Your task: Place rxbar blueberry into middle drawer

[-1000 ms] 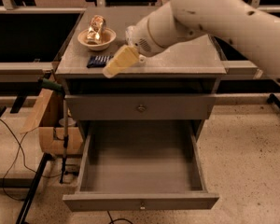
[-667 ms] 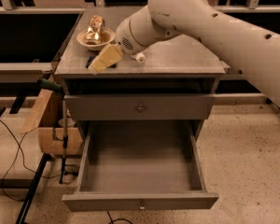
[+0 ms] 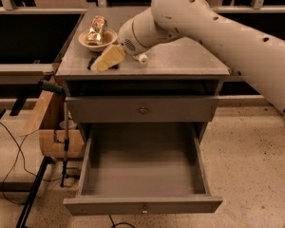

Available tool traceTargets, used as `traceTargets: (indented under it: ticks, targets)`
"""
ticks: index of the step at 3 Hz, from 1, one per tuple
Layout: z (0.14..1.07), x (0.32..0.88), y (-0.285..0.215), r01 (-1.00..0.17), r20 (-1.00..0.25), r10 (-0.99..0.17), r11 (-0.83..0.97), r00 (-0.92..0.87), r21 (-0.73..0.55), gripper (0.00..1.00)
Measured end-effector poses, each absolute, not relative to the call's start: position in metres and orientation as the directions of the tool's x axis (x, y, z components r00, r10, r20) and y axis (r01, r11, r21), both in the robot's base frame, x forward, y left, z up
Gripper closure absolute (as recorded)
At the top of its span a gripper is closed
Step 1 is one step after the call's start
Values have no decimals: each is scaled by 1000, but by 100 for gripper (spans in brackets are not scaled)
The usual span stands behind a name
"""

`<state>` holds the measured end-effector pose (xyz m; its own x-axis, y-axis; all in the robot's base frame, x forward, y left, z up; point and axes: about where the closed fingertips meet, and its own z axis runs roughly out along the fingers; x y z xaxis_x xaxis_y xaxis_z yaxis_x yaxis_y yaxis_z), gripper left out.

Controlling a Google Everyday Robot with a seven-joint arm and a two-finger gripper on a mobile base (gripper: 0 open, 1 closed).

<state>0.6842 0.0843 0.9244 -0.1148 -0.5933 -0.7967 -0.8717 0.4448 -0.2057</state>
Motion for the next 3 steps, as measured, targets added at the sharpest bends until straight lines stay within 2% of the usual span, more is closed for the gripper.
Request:
traceTargets:
  ticks: [3]
  targets:
    - [871, 754, 104, -914, -836, -536, 386, -113, -125, 0]
